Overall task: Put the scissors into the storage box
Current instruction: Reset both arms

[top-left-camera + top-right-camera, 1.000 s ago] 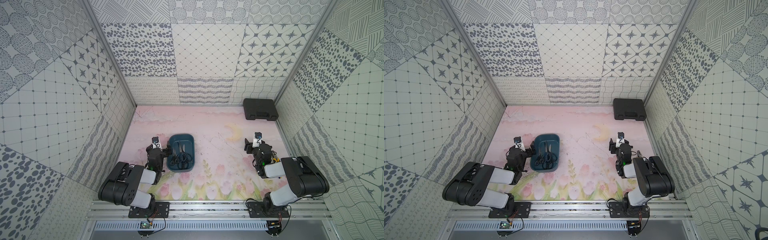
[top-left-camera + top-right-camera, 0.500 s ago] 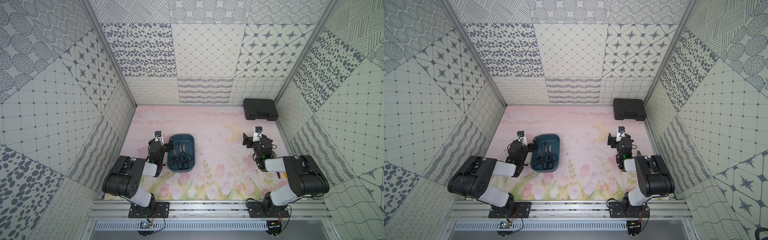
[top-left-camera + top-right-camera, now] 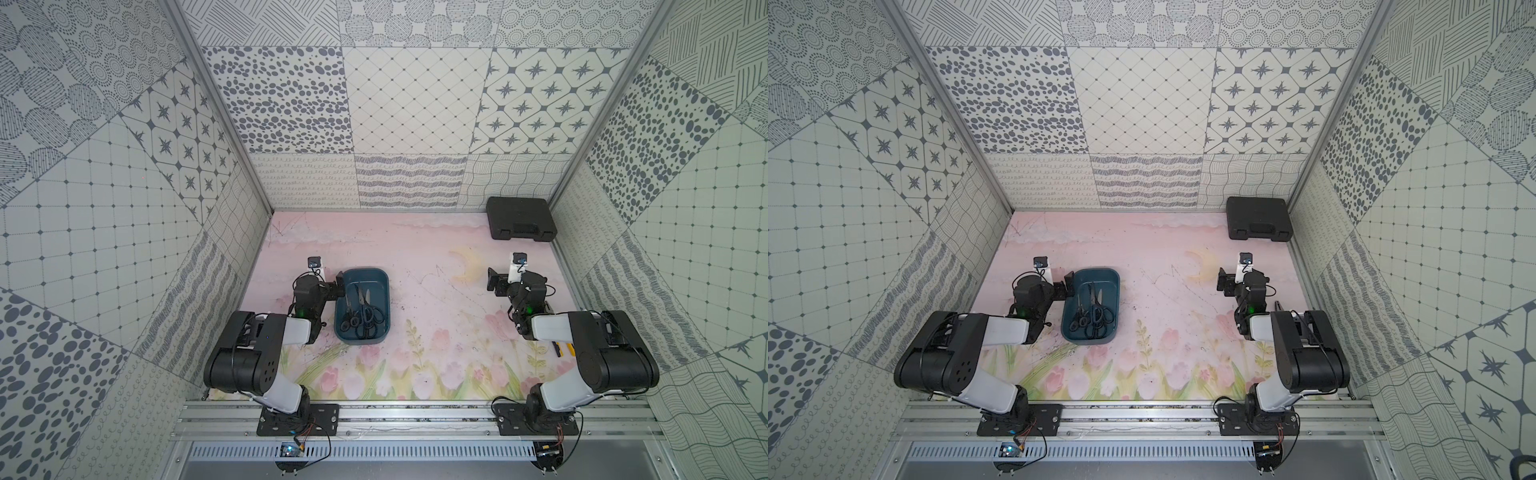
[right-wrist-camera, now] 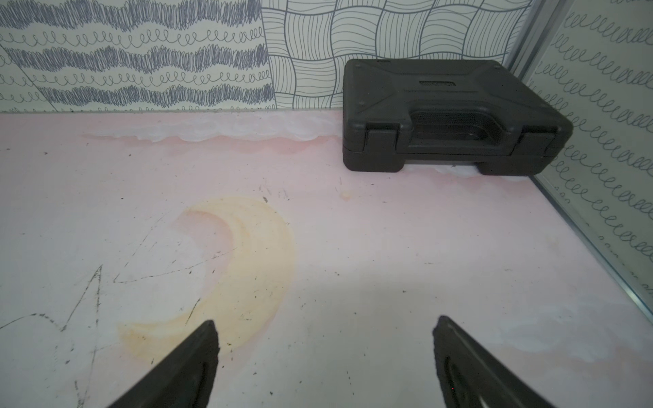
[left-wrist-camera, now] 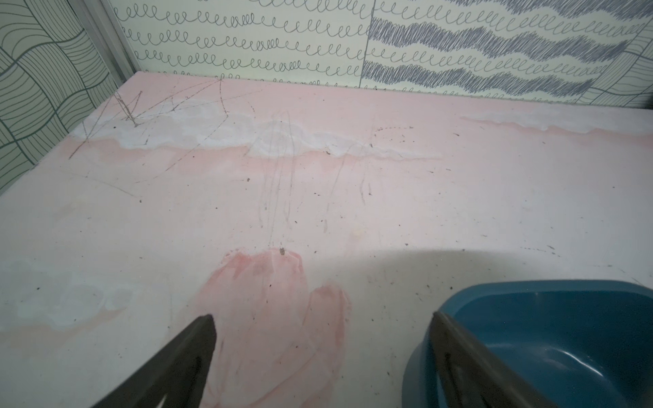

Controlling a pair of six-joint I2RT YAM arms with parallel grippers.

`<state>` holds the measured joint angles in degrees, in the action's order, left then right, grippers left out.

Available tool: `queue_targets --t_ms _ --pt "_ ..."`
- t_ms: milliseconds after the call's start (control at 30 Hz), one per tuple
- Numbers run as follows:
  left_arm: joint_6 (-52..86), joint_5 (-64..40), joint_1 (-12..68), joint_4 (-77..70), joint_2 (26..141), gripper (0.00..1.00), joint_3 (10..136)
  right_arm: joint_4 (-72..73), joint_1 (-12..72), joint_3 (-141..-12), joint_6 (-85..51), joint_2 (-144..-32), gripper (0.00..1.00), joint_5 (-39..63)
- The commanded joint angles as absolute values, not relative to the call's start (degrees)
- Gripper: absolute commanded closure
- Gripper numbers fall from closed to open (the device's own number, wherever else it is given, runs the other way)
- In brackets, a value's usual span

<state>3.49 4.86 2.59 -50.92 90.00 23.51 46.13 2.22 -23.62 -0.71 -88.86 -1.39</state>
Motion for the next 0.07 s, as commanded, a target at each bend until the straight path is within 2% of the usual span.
queue_targets --t_ms 0,33 --pt "3.65 2.24 1.91 -47.71 90.04 0.01 23.74 47.33 2.13 -23.86 -1.15 -89.03 0.03 -0.58" --pt "3.64 2.21 1.86 -47.72 90.05 0.01 23.73 47.46 2.2 -23.89 -1.14 -89.1 0.03 -0.61"
